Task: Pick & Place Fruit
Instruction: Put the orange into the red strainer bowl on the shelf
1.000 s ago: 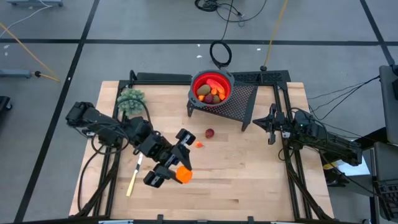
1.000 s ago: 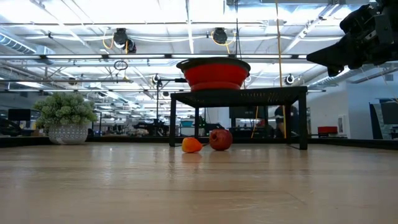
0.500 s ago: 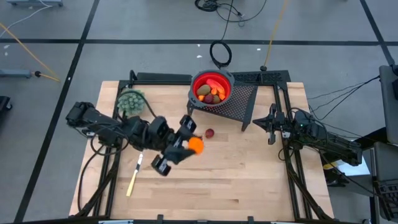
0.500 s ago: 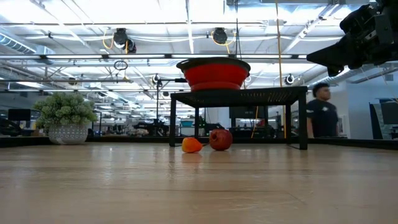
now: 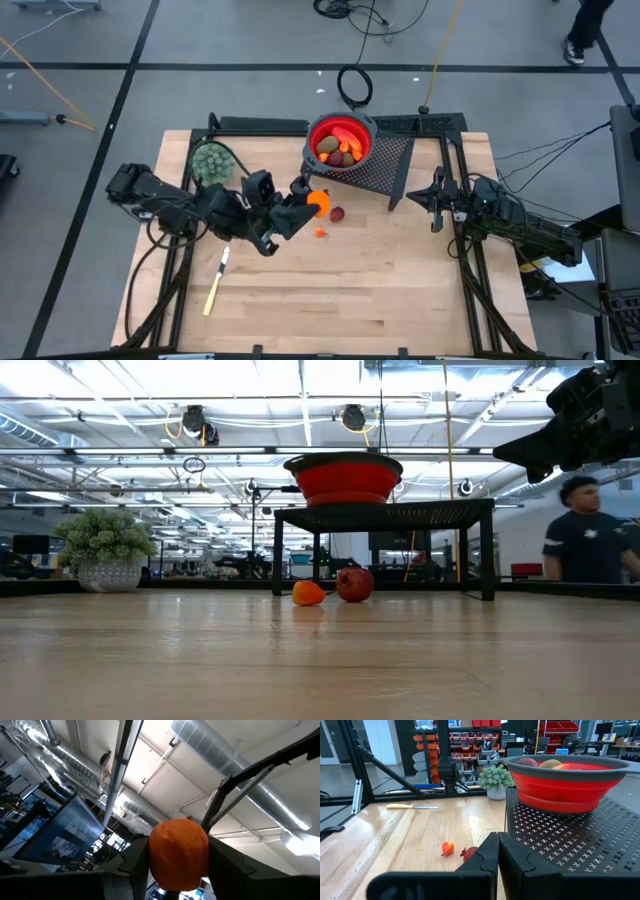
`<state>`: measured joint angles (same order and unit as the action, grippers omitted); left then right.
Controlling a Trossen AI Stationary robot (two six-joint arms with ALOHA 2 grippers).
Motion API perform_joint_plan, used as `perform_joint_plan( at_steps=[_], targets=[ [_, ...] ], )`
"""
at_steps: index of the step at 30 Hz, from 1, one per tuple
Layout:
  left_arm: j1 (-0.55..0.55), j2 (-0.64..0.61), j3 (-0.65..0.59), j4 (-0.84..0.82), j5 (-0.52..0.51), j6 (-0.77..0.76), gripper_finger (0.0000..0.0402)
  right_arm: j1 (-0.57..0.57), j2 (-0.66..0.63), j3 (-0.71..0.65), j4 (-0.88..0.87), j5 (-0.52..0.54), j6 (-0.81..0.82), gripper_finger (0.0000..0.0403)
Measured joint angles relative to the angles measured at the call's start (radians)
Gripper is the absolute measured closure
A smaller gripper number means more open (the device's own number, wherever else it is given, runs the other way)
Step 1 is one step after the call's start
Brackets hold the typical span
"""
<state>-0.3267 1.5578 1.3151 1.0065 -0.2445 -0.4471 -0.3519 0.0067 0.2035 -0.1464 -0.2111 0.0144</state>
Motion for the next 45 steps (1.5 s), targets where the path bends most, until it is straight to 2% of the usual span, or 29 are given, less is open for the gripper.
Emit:
perform_joint_plan(
  at_steps=[3, 6, 14, 21, 26, 33, 45],
  targets=[
    [0.0, 0.0, 0.0, -0.005, 0.0, -0.001, 0.0238, 0.0, 0.0, 0.0, 0.0, 0.0, 0.0, 0.0403],
    [0.0, 0.0, 0.0, -0.079, -0.002, -0.009, 0.0238, 0.0, 0.0, 0.0, 0.0, 0.0, 0.0, 0.0403],
    [0.008, 0.0, 0.0, -0.472, -0.126, -0.231, 0.0238, 0.0, 0.0, 0.0, 0.0, 0.0, 0.0, 0.0403],
    [0.048, 0.0, 0.0, -0.801, -0.162, -0.485, 0.0238, 0.0, 0.0, 0.0, 0.0, 0.0, 0.0, 0.0403],
    [0.106, 0.0, 0.0, -0.981, -0.159, -0.562, 0.0238, 0.0, 0.0, 0.0, 0.0, 0.0, 0.0, 0.0403],
    [0.234, 0.0, 0.0, -1.11, -0.048, -0.558, 0.0238, 0.0, 0.0, 0.0, 0.0, 0.001, -0.003, 0.0403],
    [0.509, 0.0, 0.0, -1.119, 0.266, -0.374, 0.0238, 0.0, 0.0, 0.0, 0.0, 0.001, -0.002, 0.0403]
  ],
)
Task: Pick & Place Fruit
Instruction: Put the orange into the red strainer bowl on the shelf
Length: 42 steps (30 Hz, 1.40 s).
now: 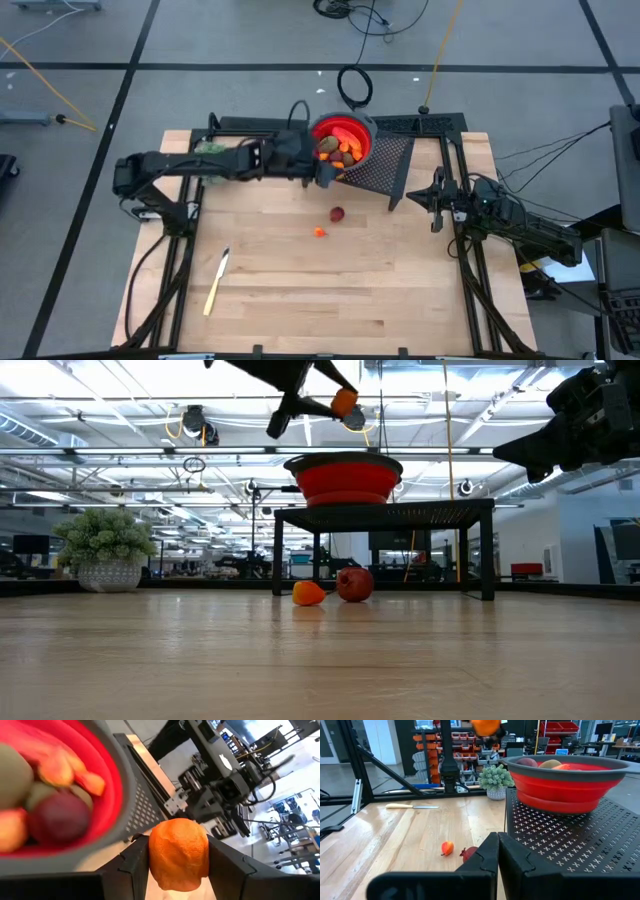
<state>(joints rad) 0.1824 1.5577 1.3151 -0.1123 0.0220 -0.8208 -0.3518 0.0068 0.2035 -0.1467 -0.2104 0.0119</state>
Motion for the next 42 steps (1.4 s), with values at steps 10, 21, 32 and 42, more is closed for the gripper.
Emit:
perform_joint_plan(
  at_steps=[10, 21, 32, 42],
  targets=[
    [0.143, 0.0, 0.033, -0.001, 0.104, 0.112, 0.0238, 0.0, 0.0, 0.0, 0.0, 0.0, 0.002, 0.0403],
    [0.222, 0.0, 0.162, -0.126, 0.07, 0.299, 0.0238, 0.0, 0.0, 0.0, 0.0, 0.001, 0.002, 0.0403],
    [0.256, 0.028, 0.171, -0.125, 0.061, 0.371, 0.0238, 0.0, 0.0, 0.0, 0.0, 0.004, 0.002, 0.0403],
    [0.256, 0.091, 0.171, -0.141, 0.063, 0.496, 0.0238, 0.0, 0.0, 0.0, 0.0, 0.005, 0.009, 0.0403]
  ],
)
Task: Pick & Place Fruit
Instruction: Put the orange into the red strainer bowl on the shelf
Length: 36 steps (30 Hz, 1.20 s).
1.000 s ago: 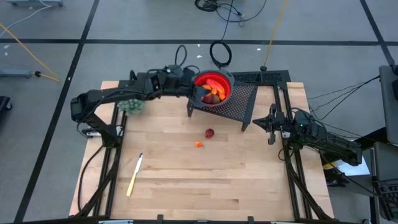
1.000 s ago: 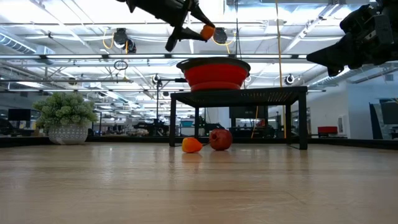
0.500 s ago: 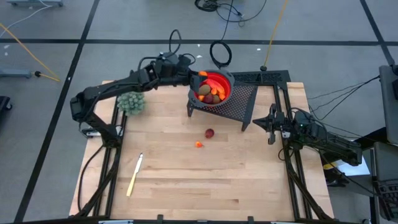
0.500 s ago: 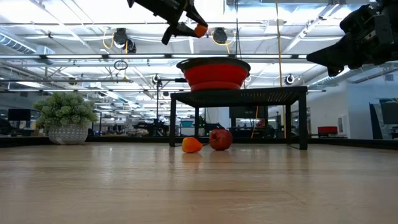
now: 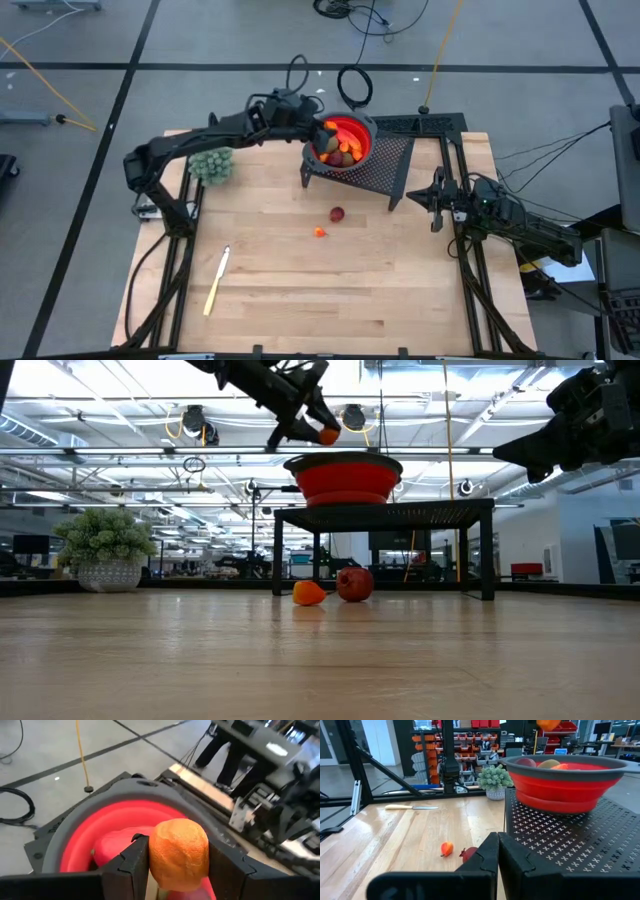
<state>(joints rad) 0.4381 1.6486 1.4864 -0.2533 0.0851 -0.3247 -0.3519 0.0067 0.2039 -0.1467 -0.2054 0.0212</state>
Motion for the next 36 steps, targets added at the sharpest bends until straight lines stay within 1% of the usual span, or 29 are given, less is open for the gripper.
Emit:
perform_joint_plan(
  at_steps=[5, 9, 13, 23, 36],
  targets=[
    [-0.002, 0.014, 0.0, -0.028, -0.009, 0.082, 0.0238, 0.0, 0.0, 0.0, 0.0, 0.0, 0.001, 0.0403],
    [-0.011, 0.014, 0.0, -0.105, -0.071, 0.147, 0.0238, 0.0, 0.0, 0.0, 0.0, 0.0, 0.001, 0.0403],
    [-0.029, 0.014, -0.001, -0.152, -0.089, 0.193, 0.0238, 0.0, 0.0, 0.0, 0.0, 0.0, 0.001, 0.0403],
    [-0.055, 0.014, -0.001, -0.18, -0.108, 0.258, 0.0238, 0.0, 0.0, 0.0, 0.0, 0.0, 0.001, 0.0403],
    [-0.061, 0.014, -0.001, -0.214, -0.112, 0.254, 0.0238, 0.0, 0.0, 0.0, 0.0, 0.0, 0.001, 0.0403]
  ],
)
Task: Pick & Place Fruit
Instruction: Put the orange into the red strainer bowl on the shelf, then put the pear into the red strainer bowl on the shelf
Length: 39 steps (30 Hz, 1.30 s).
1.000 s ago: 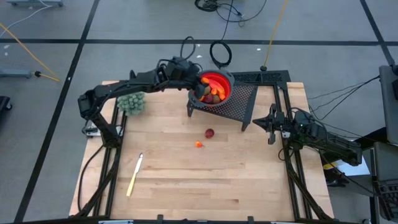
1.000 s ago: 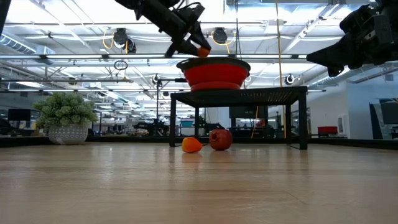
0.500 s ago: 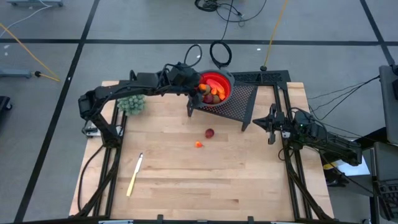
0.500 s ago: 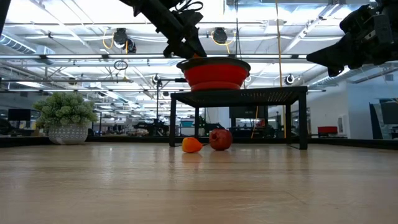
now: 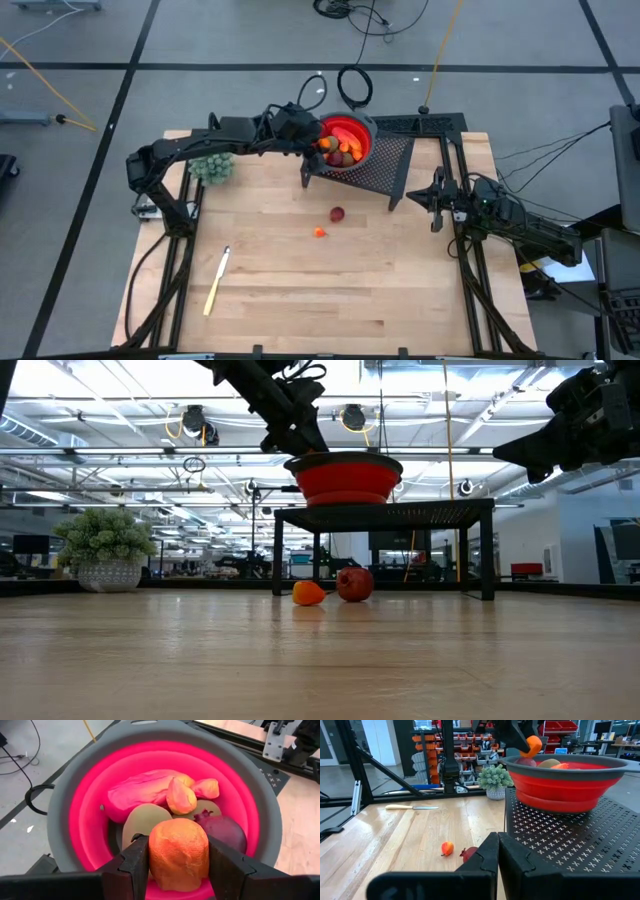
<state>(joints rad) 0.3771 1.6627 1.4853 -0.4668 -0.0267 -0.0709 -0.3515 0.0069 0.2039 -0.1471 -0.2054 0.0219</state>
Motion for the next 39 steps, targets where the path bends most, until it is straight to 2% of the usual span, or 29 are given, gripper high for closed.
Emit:
perform_joint_plan(
  at_steps=[7, 18, 25, 30, 39],
  targets=[
    [0.0, 0.0, 0.0, -0.004, 0.0, 0.009, 0.0234, 0.0, 0.0, 0.0, 0.0, 0.0, 0.0, 0.0403],
    [0.001, 0.0, 0.0, -0.009, 0.001, 0.01, 0.019, 0.0, 0.0, 0.0, 0.0, 0.0, 0.0, 0.0403],
    [0.001, -0.002, 0.001, -0.002, -0.001, 0.027, 0.0188, 0.0, 0.0, 0.0, 0.0, 0.0, 0.0, 0.0403],
    [0.004, -0.012, 0.081, -0.033, -0.021, 0.021, 0.0187, 0.0, 0.0, 0.0, 0.0, 0.0, 0.0, 0.0403],
    [-0.095, -0.018, 0.196, -0.182, 0.071, -0.018, 0.0188, 0.0, 0.0, 0.0, 0.0, 0.0, 0.0, 0.0403]
  ],
)
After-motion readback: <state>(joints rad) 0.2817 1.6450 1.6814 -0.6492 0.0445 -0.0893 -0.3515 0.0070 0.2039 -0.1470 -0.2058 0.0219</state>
